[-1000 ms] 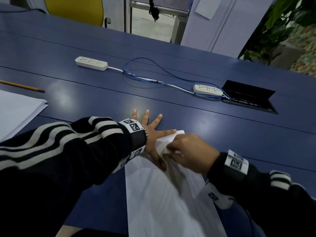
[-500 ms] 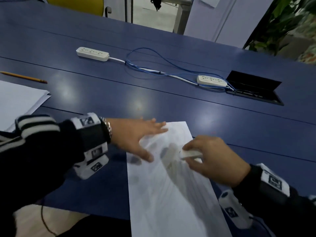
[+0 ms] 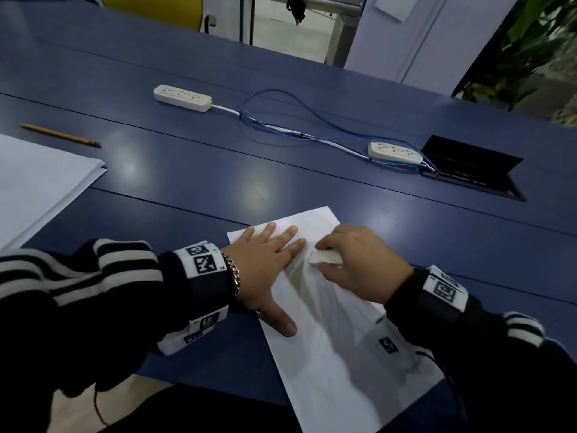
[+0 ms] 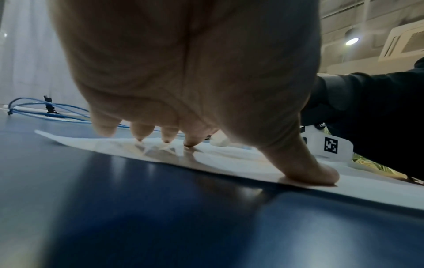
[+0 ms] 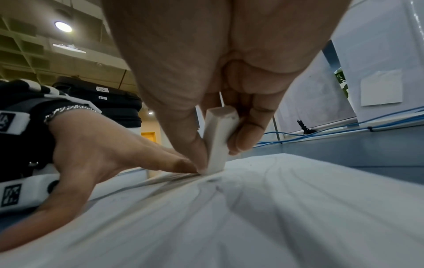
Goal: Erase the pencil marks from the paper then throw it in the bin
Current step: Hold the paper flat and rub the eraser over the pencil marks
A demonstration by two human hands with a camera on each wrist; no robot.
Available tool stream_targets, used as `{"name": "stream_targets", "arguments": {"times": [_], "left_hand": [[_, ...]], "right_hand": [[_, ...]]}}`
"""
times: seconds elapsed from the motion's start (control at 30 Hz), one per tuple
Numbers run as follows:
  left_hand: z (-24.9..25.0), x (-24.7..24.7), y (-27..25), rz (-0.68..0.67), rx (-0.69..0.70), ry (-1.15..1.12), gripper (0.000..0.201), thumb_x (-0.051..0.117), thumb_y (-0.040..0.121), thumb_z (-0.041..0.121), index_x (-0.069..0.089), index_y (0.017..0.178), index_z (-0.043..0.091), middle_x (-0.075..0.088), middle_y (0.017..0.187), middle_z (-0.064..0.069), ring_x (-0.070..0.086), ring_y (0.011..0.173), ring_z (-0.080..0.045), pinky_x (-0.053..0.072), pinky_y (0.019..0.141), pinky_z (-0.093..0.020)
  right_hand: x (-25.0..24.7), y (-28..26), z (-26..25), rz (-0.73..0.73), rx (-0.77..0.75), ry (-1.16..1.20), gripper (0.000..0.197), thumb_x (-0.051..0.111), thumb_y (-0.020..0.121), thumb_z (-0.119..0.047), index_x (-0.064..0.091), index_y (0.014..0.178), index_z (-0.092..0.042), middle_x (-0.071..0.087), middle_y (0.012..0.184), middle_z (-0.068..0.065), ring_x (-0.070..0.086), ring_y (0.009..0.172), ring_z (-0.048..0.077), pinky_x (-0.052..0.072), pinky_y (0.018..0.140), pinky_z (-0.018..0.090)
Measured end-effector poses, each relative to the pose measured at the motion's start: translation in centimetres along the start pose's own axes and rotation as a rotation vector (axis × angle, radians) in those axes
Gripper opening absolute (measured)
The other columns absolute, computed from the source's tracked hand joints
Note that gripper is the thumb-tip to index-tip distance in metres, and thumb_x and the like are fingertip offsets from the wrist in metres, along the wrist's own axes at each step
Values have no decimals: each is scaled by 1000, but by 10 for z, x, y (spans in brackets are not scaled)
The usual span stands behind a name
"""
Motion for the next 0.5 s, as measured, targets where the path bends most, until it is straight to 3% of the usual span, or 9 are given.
{"name": "stream_targets", "arguments": {"times": [0.1, 0.2, 0.27, 0.4, 0.5], "left_hand": [[-2, 3, 5, -18, -12, 7, 159, 65, 53, 101, -26, 163, 31, -34, 170, 7, -27, 159, -28, -12, 128, -55], [-2, 5, 6, -42, -28, 38, 161, 63, 52, 103, -29, 162, 31, -36, 169, 7, -28, 158, -28, -12, 126, -57], [-2, 7, 6, -60, -42, 60, 163, 63, 49, 104, -32, 160, 32, -38, 168, 8, -30, 158, -29, -12, 126, -59], [-3, 9, 8, -67, -48, 46, 164, 62, 46, 105, -35, 158, 34, -40, 167, 10, -31, 157, -27, -14, 126, -59], [-2, 9, 8, -70, -48, 63, 165, 62, 46, 106, -35, 158, 32, -39, 167, 9, -31, 157, -28, -11, 127, -60]], "right_hand": [[7, -1, -9, -26, -32, 7, 43, 54, 79, -50, 70, 110, -25, 65, 100, -2, 63, 96, 21, 52, 86, 40], [14, -18, -34, -114, -150, 25, 29, 60, 85, -48, 70, 104, -28, 62, 97, -6, 60, 90, 15, 51, 82, 32], [14, -17, -35, -166, -172, 33, 28, 62, 85, -47, 71, 104, -29, 62, 99, -6, 59, 91, 14, 50, 81, 32], [0, 5, -5, -36, -45, -14, 37, 61, 79, -47, 70, 110, -28, 63, 101, -4, 63, 96, 23, 53, 83, 43], [12, -10, -30, -75, -121, -42, 34, 58, 81, -42, 68, 108, -24, 62, 103, -1, 62, 96, 24, 52, 83, 40]]}}
Point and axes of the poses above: each hand's wrist, its own y-axis towards the middle knuckle, its own x-axis out of the palm, z = x × y, the point moved 8 cm from there along y, towards the middle knuckle
